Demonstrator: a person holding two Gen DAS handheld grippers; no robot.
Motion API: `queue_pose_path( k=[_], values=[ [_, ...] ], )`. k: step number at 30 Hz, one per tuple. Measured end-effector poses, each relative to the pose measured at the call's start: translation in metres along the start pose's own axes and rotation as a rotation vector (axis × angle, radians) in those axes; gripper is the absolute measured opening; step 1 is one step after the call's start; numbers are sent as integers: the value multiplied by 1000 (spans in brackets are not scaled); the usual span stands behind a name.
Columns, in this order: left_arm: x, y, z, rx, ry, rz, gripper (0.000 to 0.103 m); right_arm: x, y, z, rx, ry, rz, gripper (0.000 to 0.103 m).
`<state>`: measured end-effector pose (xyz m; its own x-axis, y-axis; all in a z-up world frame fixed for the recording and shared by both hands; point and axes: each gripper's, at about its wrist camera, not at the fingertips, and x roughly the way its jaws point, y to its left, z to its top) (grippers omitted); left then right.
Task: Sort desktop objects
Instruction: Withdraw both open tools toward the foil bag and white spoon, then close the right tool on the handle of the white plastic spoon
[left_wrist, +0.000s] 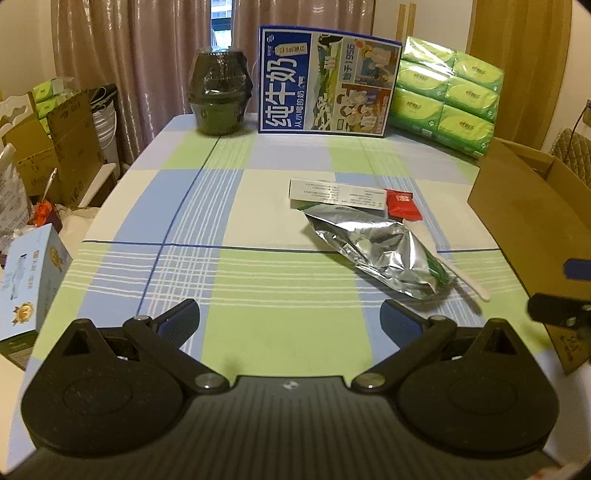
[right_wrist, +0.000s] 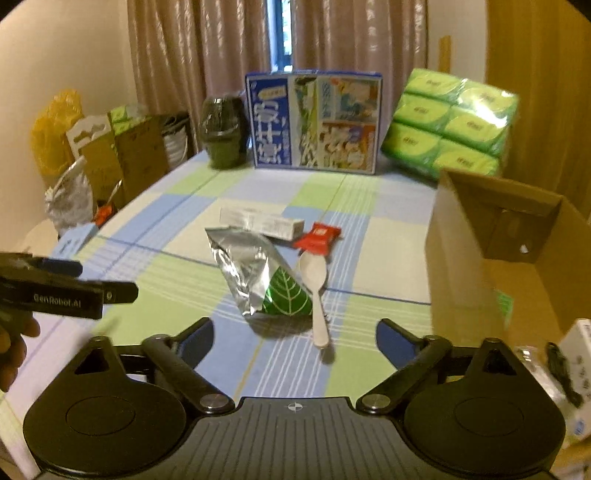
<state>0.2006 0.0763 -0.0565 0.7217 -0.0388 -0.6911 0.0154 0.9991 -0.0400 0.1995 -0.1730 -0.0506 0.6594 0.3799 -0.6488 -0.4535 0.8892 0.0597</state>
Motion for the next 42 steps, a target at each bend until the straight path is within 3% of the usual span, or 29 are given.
queue_pose_path(
  k=[10,15,26,28,36,42],
  values=[
    [41,-8,5,-3,22,-77,102,60,-16,1,4,52,7,51],
    [51,-18,11,65,5,-68,102,85,-31,3,50,90,15,40],
    [68,-16,15,33,36,-93,102,118,-43,4,36,152,36,22],
    [67,-18,15,41,31,-95,102,121,-43,6,31,150,36,10],
    [66,-17,16,40,36,-94,102,117,-35,7,-11,152,41,10],
    [58,-9,18,29,36,-99,102,106,-7,0,-95,186,106,10]
  ],
)
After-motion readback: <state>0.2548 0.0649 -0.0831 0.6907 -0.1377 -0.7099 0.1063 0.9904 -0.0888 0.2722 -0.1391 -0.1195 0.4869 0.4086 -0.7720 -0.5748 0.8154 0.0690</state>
